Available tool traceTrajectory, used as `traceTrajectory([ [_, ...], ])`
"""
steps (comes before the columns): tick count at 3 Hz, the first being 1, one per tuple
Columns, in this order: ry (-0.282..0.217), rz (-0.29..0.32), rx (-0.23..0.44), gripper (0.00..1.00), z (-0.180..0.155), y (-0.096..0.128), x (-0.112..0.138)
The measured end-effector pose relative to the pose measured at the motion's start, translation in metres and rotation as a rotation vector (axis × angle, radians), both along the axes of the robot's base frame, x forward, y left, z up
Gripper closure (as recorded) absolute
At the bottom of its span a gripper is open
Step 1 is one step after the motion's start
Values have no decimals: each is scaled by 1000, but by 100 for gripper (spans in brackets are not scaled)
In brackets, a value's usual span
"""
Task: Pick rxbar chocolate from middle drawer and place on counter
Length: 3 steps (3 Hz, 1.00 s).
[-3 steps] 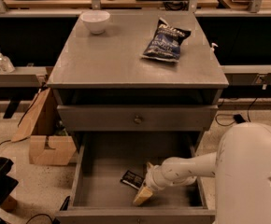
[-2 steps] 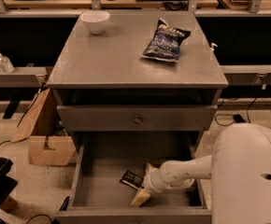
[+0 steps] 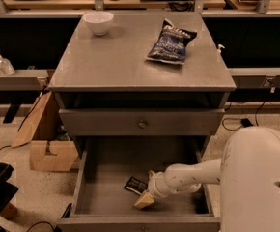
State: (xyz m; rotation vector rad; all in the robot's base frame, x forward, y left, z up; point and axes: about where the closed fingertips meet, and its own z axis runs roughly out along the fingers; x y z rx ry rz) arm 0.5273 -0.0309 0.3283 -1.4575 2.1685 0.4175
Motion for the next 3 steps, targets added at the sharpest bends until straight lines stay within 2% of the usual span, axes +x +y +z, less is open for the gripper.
traceTrajectory([
  [1, 0, 0, 0, 84, 7, 0, 0],
  [2, 0, 0, 0, 100, 14, 0, 0],
  [3, 0, 0, 0, 100, 14, 0, 0],
])
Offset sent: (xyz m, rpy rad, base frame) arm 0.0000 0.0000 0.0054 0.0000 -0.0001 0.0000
